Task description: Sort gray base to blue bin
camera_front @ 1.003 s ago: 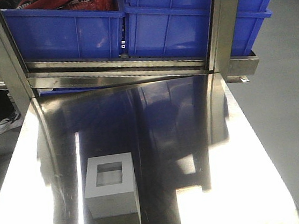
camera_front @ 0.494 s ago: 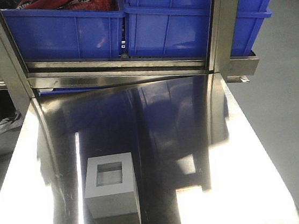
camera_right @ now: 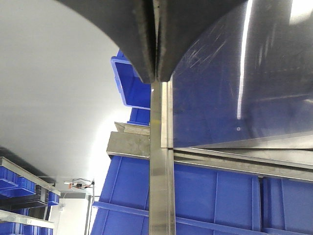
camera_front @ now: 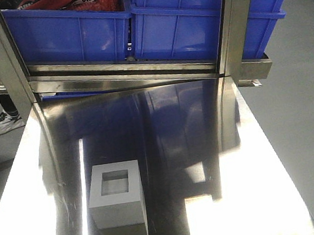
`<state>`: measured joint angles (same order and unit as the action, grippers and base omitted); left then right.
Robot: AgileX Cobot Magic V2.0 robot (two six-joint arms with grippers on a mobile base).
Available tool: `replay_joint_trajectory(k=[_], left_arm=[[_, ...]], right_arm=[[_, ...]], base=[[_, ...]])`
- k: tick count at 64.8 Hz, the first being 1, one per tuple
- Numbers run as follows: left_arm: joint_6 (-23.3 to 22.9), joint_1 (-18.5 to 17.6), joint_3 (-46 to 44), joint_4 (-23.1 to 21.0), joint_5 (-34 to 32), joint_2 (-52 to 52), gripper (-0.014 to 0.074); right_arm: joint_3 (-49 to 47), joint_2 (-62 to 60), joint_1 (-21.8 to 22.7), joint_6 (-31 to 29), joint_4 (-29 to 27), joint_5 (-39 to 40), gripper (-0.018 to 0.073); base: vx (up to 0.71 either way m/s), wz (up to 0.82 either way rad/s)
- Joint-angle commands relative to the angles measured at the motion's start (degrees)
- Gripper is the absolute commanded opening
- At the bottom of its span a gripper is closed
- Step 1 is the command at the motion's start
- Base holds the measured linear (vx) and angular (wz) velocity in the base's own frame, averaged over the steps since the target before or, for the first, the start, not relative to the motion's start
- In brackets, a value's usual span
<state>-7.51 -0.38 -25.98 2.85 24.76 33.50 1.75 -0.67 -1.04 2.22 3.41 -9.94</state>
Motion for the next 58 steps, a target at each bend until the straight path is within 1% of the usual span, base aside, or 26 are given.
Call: replay_joint_trajectory(k=[1,6,11,15,18,23,25,30,32,33,37,40,42,47,50,53,58], left_arm=[[-0.55,-0.41,-2.10,-0.10,-3.66,0.45,0.0447],[-0.61,-0.41,-2.10,-0.16,-3.66,0.45,0.0447],[-0.56,-0.41,-2.46,-1.28,-3.52,0.45,0.0444],[0.05,-0.41,-3.70,-3.24,-2.28,0.63,0.0444],[1.12,-0.41,-5.02,-5.83,-1.37,1.78,0.0444],[6.51,-0.41,-8.49,-11.74,1.73,4.32,0.0444],[9.21,-0.41,-9.69,-15.22,3.08,5.81,0.0444],[17.67,-0.41,-12.65,-22.82,6.75,9.05,0.0444],[20.92,-0.41,-13.56,-26.61,7.99,10.92,0.0444],[23.25,-0.41,-14.19,-28.78,8.99,12.07,0.0444],[28.54,-0.41,-15.66,-34.12,11.15,15.27,0.0444],[30.45,-0.46,-16.36,-38.10,12.42,17.97,0.0444],[31.28,-0.46,-16.73,-39.92,12.90,19.48,0.0444],[32.08,-0.62,-17.54,-42.70,13.31,23.30,0.0444],[32.08,-1.52,-18.01,-43.00,13.12,25.04,0.0444],[31.92,-2.80,-18.64,-43.00,12.70,26.92,0.0444],[31.50,-6.27,-19.60,-43.00,11.48,29.45,0.0444]], right_arm=[[0.83,-0.66,0.26,-0.31,0.35,4.25,-0.0009],[0.83,-0.66,0.26,-0.31,0.35,4.25,-0.0009],[0.83,-0.66,0.26,-0.31,0.35,4.25,-0.0009],[0.83,-0.66,0.26,-0.31,0.35,4.25,-0.0009],[0.83,-0.66,0.26,-0.31,0.35,4.25,-0.0009],[0.83,-0.66,0.26,-0.31,0.35,4.25,-0.0009],[0.83,-0.66,0.26,-0.31,0.35,4.25,-0.0009],[0.83,-0.66,0.26,-0.31,0.35,4.25,-0.0009],[0.83,-0.66,0.26,-0.31,0.35,4.25,-0.0009],[0.83,-0.66,0.26,-0.31,0.35,4.25,-0.0009],[0.83,-0.66,0.26,-0.31,0.35,4.25,-0.0009],[0.83,-0.66,0.26,-0.31,0.35,4.25,-0.0009],[0.83,-0.66,0.26,-0.31,0.35,4.25,-0.0009],[0.83,-0.66,0.26,-0.31,0.35,4.25,-0.0009],[0.83,-0.66,0.26,-0.31,0.35,4.25,-0.0009],[0.83,-0.66,0.26,-0.31,0.35,4.25,-0.0009],[0.83,-0.66,0.26,-0.31,0.35,4.25,-0.0009]], base=[[0.00,0.00],[0.00,0.00],[0.00,0.00],[0.00,0.00],[0.00,0.00],[0.00,0.00],[0.00,0.00],[0.00,0.00],[0.00,0.00],[0.00,0.00],[0.00,0.00],[0.00,0.00],[0.00,0.00],[0.00,0.00],[0.00,0.00],[0.00,0.00],[0.00,0.00]])
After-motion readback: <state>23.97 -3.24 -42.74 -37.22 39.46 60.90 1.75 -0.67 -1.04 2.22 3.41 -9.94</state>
